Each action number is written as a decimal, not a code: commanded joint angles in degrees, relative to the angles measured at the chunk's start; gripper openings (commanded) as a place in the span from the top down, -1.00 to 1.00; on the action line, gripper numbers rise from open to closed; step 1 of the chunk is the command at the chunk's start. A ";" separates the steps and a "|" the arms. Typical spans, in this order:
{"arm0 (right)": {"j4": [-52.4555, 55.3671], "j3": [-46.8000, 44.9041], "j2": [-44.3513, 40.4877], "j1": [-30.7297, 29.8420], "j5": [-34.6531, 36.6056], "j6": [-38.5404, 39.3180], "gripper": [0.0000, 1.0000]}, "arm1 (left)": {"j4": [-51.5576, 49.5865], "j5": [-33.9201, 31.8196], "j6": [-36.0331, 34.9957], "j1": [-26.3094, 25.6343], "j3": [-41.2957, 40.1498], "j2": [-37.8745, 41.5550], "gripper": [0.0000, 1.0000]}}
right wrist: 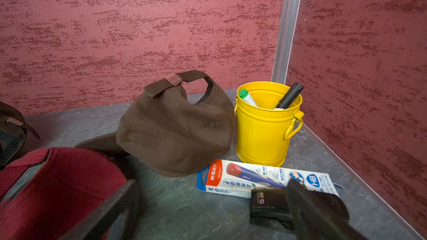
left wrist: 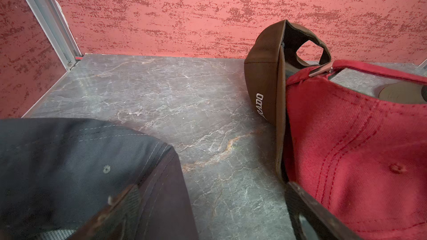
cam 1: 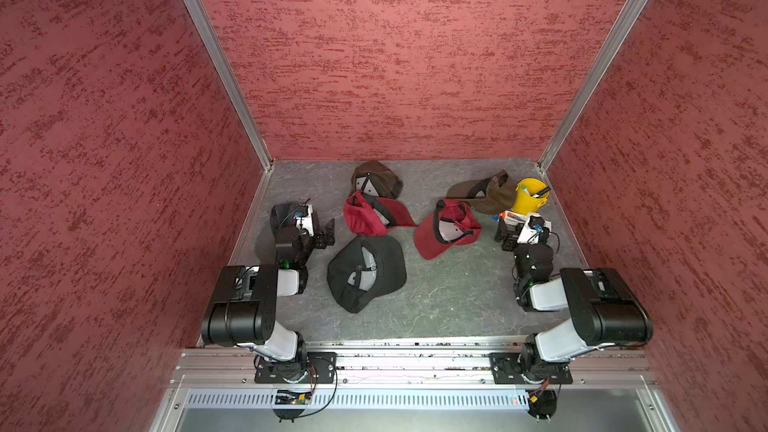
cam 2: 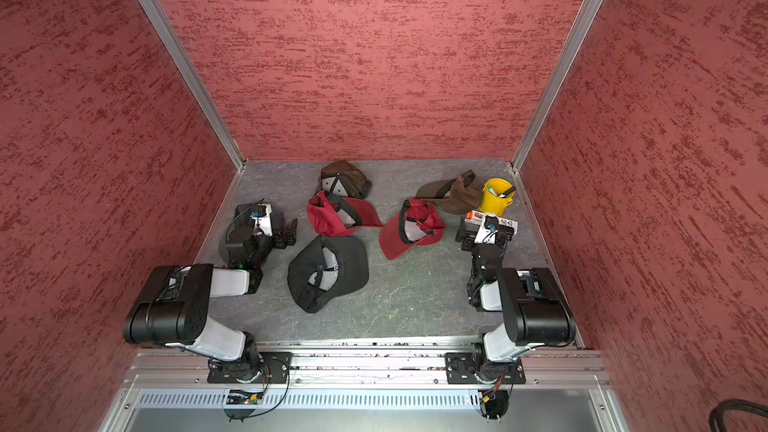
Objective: Open the adjustable buckle of the baseball cap
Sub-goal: Pick up the baseball cap from the center of the board.
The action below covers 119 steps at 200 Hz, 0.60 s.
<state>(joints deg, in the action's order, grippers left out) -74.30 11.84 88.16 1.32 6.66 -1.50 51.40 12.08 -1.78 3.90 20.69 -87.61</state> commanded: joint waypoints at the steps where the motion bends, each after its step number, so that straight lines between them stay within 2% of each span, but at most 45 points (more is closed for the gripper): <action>1: -1.16 0.65 -0.14 0.34 -0.59 -0.09 -0.97 | 0.11 0.34 0.33 0.23 0.93 -0.21 -0.99; 119: -0.84 0.93 0.09 0.43 -0.68 -0.31 -0.98 | -0.54 -1.18 0.95 0.32 1.29 -0.28 -0.99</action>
<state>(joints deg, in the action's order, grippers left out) -74.30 11.84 88.16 1.32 6.63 -1.50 51.24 11.53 -1.54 3.90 20.82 -87.61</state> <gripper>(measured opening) 0.988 0.995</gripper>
